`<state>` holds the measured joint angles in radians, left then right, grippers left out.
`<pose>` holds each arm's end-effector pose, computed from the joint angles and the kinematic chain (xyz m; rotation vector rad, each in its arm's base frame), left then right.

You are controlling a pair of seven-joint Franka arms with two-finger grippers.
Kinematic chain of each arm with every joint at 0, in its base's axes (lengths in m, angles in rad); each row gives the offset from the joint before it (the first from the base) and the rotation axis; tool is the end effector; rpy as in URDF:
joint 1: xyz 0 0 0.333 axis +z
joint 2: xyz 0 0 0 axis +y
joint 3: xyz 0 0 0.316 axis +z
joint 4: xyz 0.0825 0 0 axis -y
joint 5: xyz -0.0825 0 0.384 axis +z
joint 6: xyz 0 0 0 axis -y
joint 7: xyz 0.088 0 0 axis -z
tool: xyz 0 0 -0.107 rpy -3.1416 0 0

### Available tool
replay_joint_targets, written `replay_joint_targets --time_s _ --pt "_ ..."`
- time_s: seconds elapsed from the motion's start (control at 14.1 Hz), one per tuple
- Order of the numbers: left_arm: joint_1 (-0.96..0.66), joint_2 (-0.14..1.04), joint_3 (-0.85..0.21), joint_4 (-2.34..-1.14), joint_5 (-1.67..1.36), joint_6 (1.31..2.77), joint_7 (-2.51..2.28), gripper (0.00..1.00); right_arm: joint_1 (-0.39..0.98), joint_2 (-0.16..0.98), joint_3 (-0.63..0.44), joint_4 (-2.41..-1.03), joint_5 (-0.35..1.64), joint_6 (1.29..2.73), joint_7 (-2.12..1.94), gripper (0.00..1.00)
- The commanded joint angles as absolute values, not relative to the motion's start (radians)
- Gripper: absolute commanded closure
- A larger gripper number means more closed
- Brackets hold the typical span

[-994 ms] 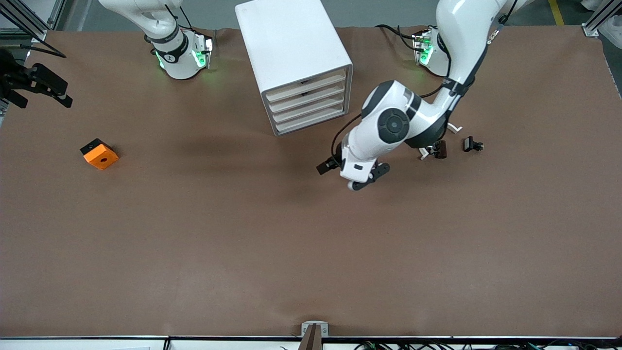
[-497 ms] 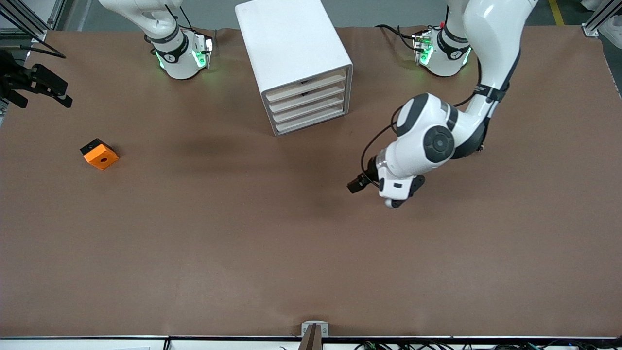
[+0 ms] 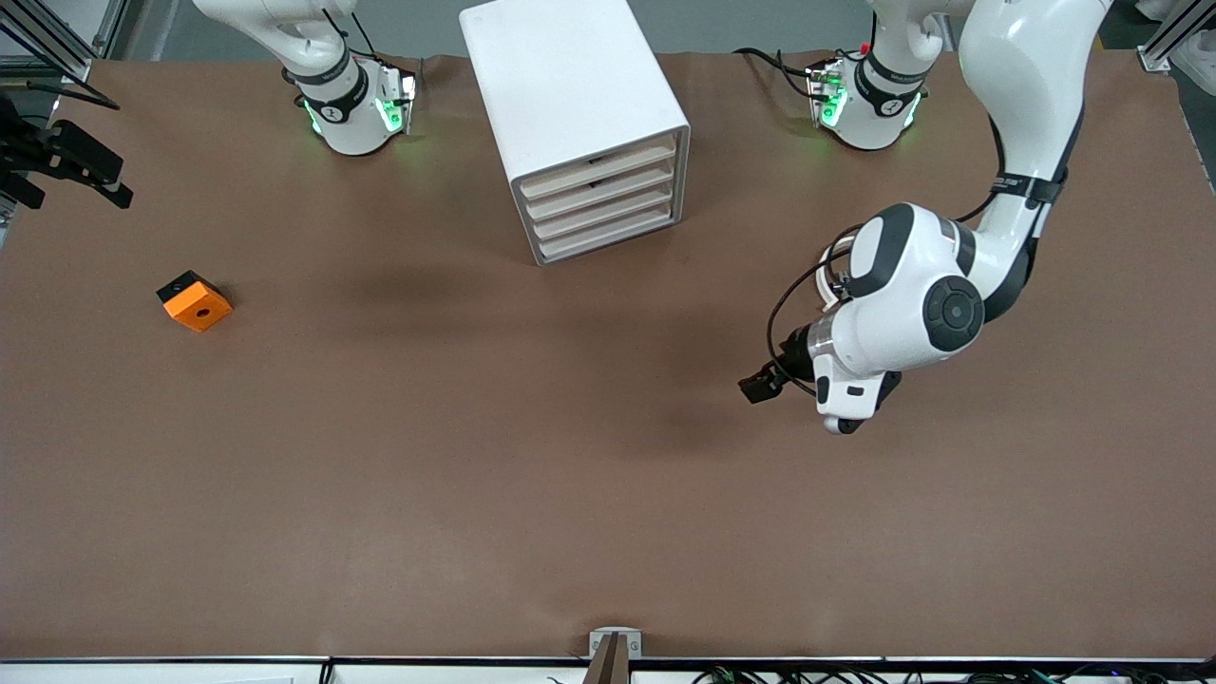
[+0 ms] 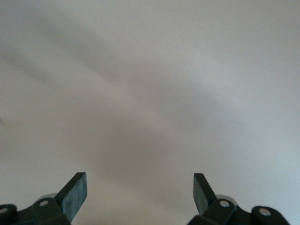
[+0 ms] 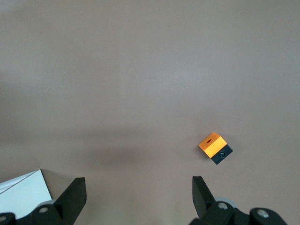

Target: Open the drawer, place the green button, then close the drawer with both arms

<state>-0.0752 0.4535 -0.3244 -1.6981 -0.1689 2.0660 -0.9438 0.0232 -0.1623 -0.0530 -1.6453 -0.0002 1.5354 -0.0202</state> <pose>0.6108 -0.2444 0.3405 2.7822 0.9470 -0.3410 0.4989 -0.0174 0.6717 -3.1334 0.0143 -0.0821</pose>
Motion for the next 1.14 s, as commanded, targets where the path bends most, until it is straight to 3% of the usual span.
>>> replay_joint_targets --time_s 0.0,0.85,1.06 --pt "-0.06 0.394 -0.327 -1.706 -0.03 1.944 -0.885 0.0 0.018 -0.17 -0.054 -1.638 0.005 1.555 -0.025 0.0" --pt "0.127 0.192 -0.319 -1.747 0.014 1.715 -0.34 0.0 -0.011 -0.176 -0.068 -1.625 -0.005 1.549 -0.026 0.0" --pt "0.052 0.086 -0.165 -1.822 0.011 1.707 -0.195 0.0 -0.009 -0.178 -0.061 -1.62 0.006 1.549 -0.023 0.0"
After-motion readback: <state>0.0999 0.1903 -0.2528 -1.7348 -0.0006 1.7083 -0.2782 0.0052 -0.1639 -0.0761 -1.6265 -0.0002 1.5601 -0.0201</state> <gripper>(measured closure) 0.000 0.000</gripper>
